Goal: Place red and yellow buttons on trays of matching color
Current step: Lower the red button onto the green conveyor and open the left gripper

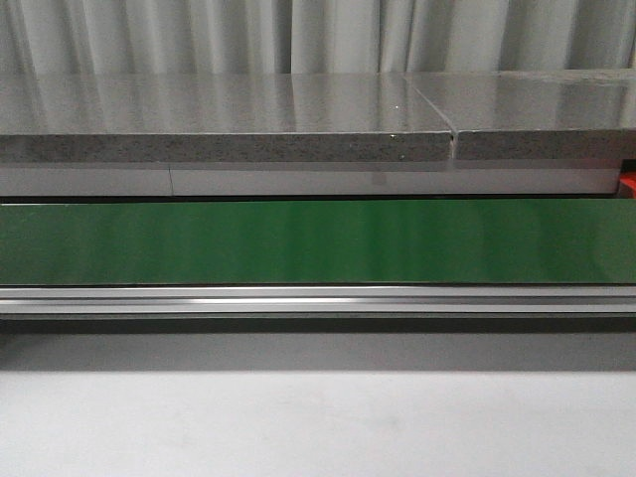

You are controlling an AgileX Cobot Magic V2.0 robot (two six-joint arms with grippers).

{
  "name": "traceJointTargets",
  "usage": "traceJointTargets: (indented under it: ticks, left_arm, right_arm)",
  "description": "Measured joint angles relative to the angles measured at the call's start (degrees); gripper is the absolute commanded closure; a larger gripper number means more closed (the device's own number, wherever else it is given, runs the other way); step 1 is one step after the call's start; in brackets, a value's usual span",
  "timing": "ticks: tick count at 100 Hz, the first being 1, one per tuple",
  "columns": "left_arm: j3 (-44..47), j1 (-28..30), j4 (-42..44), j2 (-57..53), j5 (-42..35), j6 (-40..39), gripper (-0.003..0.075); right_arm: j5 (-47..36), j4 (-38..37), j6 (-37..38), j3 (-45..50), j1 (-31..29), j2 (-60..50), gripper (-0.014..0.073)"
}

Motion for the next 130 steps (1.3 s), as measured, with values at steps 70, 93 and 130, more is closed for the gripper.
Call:
traceJointTargets:
  ticks: [70, 93, 130]
  left_arm:
    - [-1.0, -4.2, -5.2, 15.9, -1.1, 8.8, 0.0612]
    - [-1.0, -4.9, -5.4, 15.9, -1.7, 9.9, 0.0093]
    - [-1.2, -5.5, -5.6, 15.9, -5.3, 11.0, 0.006]
  right_arm:
    - [0.0, 0.0, 0.0, 0.0, 0.0, 0.0, 0.0661]
    - [0.0, 0.0, 0.0, 0.0, 0.0, 0.0, 0.0661]
    - [0.0, 0.0, 0.0, 0.0, 0.0, 0.0, 0.0661]
